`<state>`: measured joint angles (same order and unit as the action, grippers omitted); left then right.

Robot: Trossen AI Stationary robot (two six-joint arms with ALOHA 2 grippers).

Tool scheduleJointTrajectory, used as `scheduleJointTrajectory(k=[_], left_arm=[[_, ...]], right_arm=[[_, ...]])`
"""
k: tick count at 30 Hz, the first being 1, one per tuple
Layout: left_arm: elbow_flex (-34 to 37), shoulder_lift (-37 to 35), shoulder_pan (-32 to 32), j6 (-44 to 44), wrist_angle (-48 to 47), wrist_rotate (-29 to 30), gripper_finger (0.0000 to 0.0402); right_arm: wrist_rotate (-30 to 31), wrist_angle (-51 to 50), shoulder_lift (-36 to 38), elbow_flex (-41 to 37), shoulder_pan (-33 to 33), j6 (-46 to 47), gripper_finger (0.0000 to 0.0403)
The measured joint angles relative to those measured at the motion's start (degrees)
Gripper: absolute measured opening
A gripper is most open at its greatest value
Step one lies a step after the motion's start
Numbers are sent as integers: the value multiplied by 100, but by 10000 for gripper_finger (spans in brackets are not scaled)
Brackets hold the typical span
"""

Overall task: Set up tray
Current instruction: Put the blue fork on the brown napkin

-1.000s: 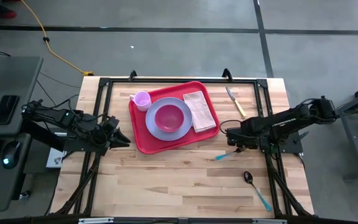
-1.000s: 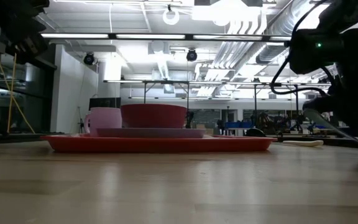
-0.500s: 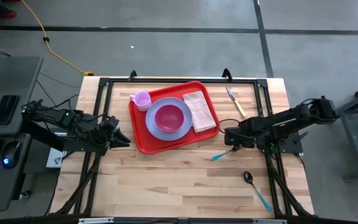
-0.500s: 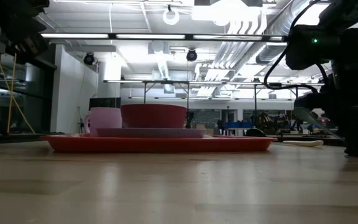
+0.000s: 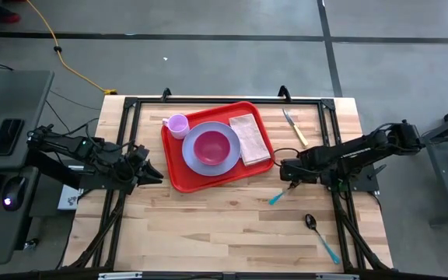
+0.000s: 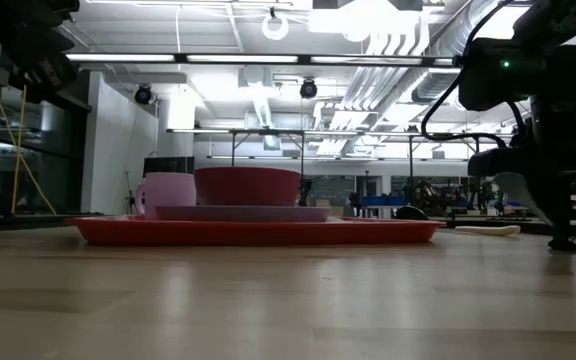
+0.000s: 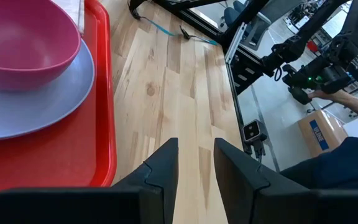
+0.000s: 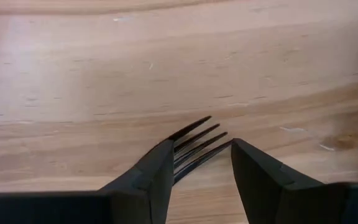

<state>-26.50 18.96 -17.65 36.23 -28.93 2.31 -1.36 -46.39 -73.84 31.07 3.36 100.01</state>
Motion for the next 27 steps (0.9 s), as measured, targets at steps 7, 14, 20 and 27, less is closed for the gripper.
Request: scheduleJointTrajectory(k=[7, 14, 20, 27], left_arm=[[0, 0, 2, 0, 2, 2, 134], [0, 2, 2, 0, 2, 42, 134], [0, 2, 2, 0, 2, 42, 134], [0, 1, 2, 0, 3, 39, 134]], right_arm=[[263, 156, 64, 0, 0, -112, 142], [445, 170, 291, 0, 0, -133, 142], [444, 208, 391, 0, 0, -151, 142], [445, 690, 389, 0, 0, -249, 142]])
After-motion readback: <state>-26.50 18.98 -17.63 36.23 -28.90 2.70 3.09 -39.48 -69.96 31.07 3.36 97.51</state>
